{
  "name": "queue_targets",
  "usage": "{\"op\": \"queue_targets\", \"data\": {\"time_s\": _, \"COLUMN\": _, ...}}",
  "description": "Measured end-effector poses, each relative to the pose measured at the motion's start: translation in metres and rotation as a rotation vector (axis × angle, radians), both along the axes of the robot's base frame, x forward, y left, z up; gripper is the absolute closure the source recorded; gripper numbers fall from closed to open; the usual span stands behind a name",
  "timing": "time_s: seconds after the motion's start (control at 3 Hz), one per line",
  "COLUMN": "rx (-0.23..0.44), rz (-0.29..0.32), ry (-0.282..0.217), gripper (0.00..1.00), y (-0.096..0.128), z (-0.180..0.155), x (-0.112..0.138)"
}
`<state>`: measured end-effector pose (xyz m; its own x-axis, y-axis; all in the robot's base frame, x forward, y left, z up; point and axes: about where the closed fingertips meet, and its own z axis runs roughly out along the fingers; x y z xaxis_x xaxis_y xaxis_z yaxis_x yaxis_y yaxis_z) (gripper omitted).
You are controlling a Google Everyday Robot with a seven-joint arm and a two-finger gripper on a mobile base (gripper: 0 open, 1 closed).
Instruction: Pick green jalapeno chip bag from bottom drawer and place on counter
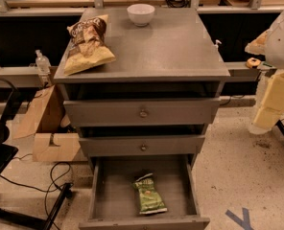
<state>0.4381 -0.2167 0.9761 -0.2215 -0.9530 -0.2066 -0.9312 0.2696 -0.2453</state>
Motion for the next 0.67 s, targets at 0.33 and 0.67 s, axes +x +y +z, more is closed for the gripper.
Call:
{"op": "queue_targets", "data": {"time_s": 0.33, "rx": 0.009, "rz": 0.000, "ry": -0.003, "gripper": 0.00, "y": 0.000, "z": -0.003, "x": 0.002}}
{"op": "queue_targets", "data": {"time_s": 0.67, "rx": 0.089, "rz": -0.002, "ry": -0.024, "gripper": 0.00, "y": 0.001, "z": -0.030, "x": 0.015}}
